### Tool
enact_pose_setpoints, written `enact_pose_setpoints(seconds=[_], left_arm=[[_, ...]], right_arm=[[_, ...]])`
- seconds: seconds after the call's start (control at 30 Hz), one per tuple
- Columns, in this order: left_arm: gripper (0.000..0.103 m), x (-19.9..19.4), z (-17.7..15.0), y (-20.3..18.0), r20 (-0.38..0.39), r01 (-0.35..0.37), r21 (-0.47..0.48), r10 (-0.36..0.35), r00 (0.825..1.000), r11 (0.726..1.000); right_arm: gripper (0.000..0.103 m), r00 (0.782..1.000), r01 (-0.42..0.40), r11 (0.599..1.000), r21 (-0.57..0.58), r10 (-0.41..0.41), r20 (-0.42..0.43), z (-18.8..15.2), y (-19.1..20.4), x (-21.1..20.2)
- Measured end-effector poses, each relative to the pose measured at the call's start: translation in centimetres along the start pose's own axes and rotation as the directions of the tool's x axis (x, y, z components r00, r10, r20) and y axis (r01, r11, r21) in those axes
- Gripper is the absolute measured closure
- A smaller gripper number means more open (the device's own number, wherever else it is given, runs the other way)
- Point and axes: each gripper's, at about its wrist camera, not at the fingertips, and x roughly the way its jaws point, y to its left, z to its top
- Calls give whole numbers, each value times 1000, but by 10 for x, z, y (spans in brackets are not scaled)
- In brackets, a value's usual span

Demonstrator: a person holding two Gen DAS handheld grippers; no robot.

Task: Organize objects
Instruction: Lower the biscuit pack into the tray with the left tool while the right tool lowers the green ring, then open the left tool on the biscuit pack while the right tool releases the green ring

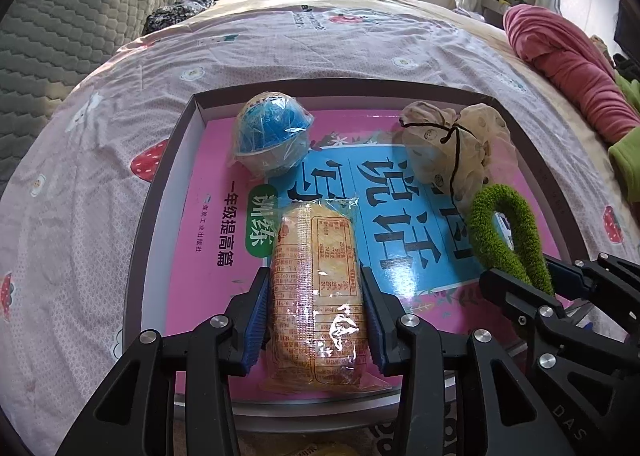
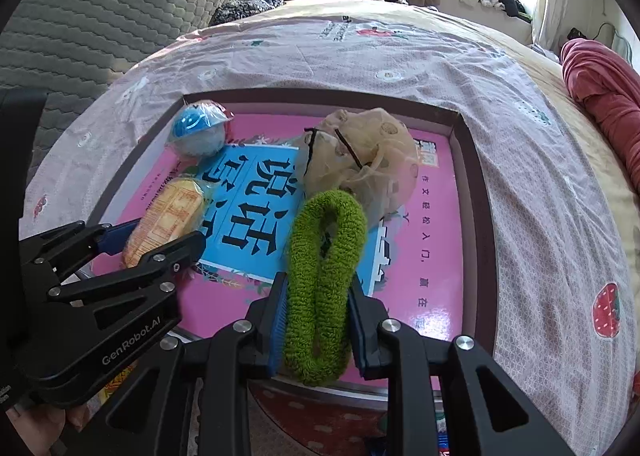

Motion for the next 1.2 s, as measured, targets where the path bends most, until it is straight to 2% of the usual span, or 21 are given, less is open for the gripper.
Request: enact_pose_setpoints(seconds=[0.4,0.5,0.57,0.63,0.77,0.9,1.07,1.2], left_arm=[[57,-1,-1,5,14,29,-15,-29,999,999],[53,-1,-1,6,11,40,-18,-40,999,999],[44,-1,-1,8,8,57,-32,-57,998,998],[42,-1,-1,9,8,45,-35,-45,999,998],[39,-2,-1,14,10,37,-43,-37,999,998],[33,-5,-2,17,19,30,-47,-29,999,998],[25,-8,-2,21,25,44,-57,-43,999,997],[23,-13,-1,24,30,55,-70,-53,998,996]], right_arm=[[71,1000,3,1000,-6,-3,-29,-1,2,6],[70,1000,1,1000,-1,-1,-31,-1,2,6],[65,999,2,1000,-1,-2,-33,-2,2,7],[58,999,4,1000,-9,-4,-34,-2,3,7],[55,999,12,1000,-11,-13,-39,-3,3,7],[44,999,25,1000,-14,-26,-43,-4,2,7],[43,999,29,999,-12,-30,-45,-5,3,6],[33,999,37,999,-13,-37,-37,-6,3,3]])
